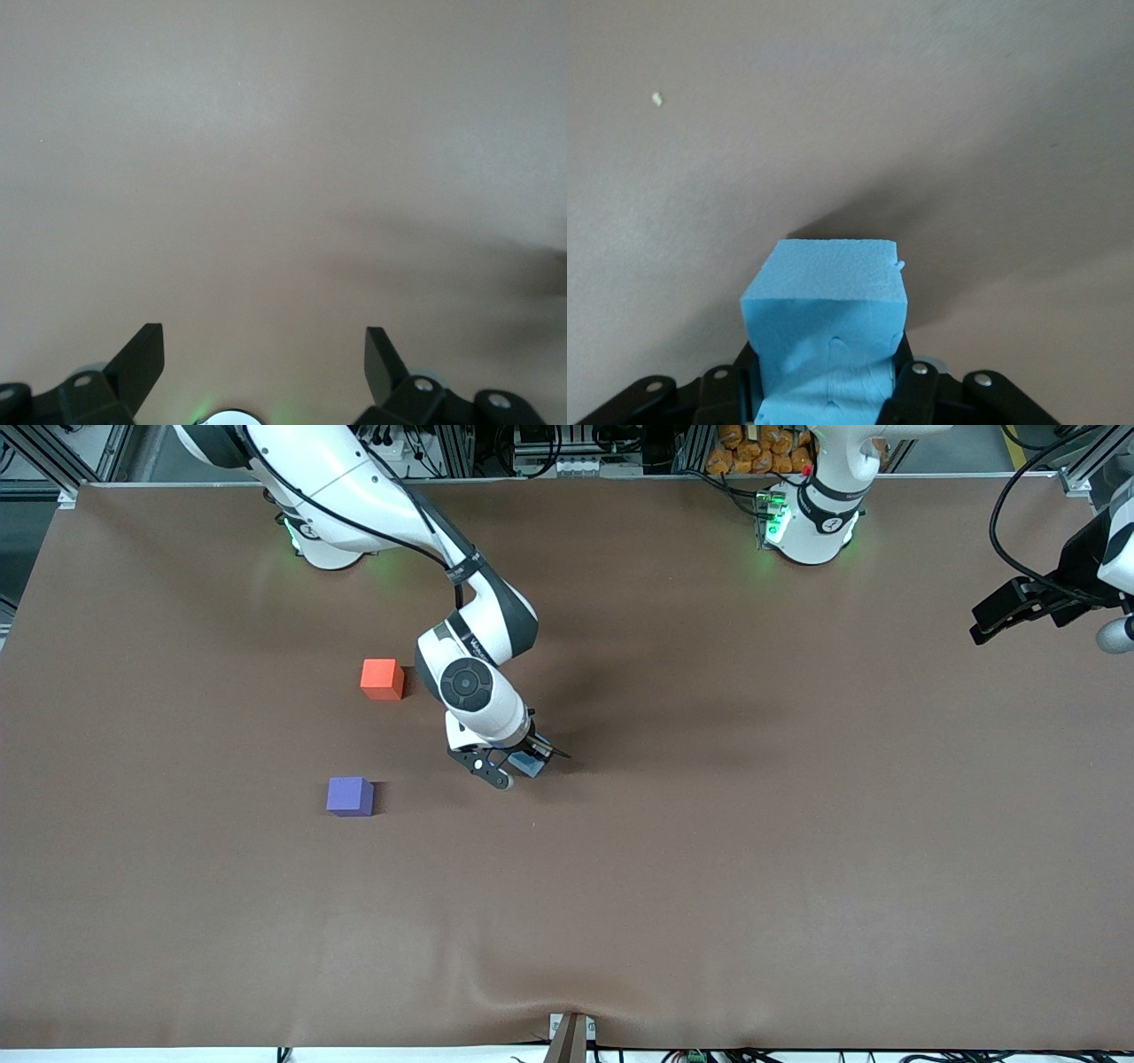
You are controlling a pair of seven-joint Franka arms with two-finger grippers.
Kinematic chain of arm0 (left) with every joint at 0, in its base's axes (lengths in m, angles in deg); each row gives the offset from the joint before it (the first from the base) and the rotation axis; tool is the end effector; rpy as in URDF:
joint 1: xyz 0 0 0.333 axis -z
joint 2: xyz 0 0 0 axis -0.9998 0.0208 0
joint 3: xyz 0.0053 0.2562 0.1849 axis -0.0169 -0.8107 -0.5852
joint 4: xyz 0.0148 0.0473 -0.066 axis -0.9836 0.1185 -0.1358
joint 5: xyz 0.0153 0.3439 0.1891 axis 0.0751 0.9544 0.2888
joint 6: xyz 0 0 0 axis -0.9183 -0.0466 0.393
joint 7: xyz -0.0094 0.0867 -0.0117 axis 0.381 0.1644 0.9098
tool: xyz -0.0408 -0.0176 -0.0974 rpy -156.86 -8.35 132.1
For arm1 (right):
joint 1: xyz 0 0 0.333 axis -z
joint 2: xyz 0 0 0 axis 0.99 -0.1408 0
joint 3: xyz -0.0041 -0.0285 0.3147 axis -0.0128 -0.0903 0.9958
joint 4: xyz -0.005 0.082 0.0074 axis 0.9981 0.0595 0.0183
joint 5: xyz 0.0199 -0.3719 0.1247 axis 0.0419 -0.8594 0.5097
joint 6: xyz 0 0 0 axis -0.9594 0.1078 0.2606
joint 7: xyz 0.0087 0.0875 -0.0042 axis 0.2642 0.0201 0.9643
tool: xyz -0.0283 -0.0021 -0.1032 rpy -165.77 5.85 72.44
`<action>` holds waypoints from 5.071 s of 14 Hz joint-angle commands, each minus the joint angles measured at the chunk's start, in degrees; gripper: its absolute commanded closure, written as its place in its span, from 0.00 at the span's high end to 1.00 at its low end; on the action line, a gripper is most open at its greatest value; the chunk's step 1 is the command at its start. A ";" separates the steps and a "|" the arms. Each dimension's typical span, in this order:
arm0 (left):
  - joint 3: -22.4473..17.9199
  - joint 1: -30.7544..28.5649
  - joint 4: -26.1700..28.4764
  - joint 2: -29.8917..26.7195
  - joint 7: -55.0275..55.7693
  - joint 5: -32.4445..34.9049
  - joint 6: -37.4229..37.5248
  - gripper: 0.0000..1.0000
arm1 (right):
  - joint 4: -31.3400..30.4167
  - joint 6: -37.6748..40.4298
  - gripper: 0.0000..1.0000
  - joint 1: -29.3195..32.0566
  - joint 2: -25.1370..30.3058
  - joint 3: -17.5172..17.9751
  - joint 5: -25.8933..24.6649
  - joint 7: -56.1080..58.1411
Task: Place blue block between orange and purple blocks
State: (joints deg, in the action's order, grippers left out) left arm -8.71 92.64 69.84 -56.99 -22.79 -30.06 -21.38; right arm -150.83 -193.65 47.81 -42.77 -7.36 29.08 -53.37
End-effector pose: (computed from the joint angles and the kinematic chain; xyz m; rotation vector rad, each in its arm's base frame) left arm 0.5285 -0.0395 0.6506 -3.0793 -0.3190 0.0291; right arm 0.5323 0.4180 0.2173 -2.9028 0.9213 0.2336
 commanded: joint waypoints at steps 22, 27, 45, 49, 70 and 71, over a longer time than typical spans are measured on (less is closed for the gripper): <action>0.65 -0.40 5.29 -2.81 -0.67 -0.74 -2.18 1.00 | -30.13 1.99 0.00 23.46 24.18 -0.24 -4.61 52.80; 0.56 -0.58 5.91 -3.08 -0.67 -0.74 -2.18 1.00 | -32.23 -1.25 0.00 25.13 23.12 -0.33 -6.10 52.80; 0.56 -0.66 5.82 -3.08 -0.85 -0.74 -2.27 1.00 | -31.63 -3.48 1.00 26.89 19.87 -0.16 -5.04 51.22; 0.56 -0.66 5.91 -3.52 -0.85 -0.74 -2.18 1.00 | -14.54 20.82 1.00 27.15 20.48 -0.16 -3.91 51.22; 2.49 -0.05 6.26 -8.00 -3.05 -1.98 0.46 1.00 | 23.34 56.93 1.00 36.46 31.62 -0.33 -8.56 62.00; 2.58 -0.05 6.35 -8.09 -3.05 -2.06 0.55 1.00 | 21.74 56.57 1.00 37.43 32.86 -0.33 -7.95 63.77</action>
State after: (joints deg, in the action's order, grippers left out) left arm -6.30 92.97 74.63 -63.42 -24.64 -31.09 -21.07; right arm -122.59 -134.95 82.93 -14.53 -7.97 21.19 6.43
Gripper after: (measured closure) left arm 0.000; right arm 0.000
